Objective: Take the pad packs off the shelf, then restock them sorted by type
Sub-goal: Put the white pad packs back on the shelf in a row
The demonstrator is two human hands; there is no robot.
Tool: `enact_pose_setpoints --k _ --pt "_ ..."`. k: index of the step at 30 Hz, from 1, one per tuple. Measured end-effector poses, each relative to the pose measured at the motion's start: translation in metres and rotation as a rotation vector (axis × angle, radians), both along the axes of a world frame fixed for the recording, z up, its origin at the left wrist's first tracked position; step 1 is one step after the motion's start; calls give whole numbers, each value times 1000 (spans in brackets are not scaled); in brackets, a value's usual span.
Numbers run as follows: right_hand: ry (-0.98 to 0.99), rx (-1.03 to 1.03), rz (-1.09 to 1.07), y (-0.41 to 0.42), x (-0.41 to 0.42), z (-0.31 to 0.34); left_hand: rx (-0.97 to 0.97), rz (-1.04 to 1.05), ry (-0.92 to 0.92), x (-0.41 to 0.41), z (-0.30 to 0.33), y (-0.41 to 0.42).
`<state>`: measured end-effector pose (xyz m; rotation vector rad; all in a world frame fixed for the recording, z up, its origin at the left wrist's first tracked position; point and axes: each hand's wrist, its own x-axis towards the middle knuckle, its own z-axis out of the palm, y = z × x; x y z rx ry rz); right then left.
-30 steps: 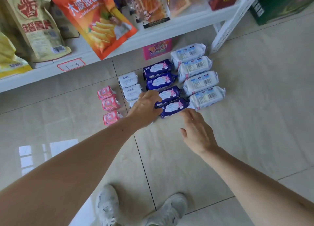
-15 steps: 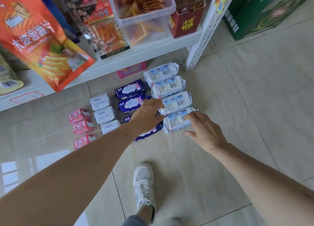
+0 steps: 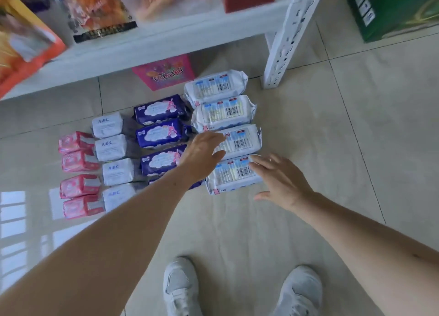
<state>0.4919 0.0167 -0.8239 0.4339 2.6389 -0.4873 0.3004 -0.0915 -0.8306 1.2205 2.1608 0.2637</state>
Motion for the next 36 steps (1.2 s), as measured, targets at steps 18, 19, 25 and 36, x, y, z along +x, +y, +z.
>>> enact_pose_setpoints --k 18,19,25,36 --pt "209 23 28 24 48 -78 96 34 170 4 -62 -10" --pt "164 -4 28 24 50 -78 72 56 154 3 -61 -8" --pt "54 -102 8 22 53 -85 2 31 219 3 -62 -2" --pt "-20 -270 -98 23 82 -38 22 110 38 13 -29 -10"
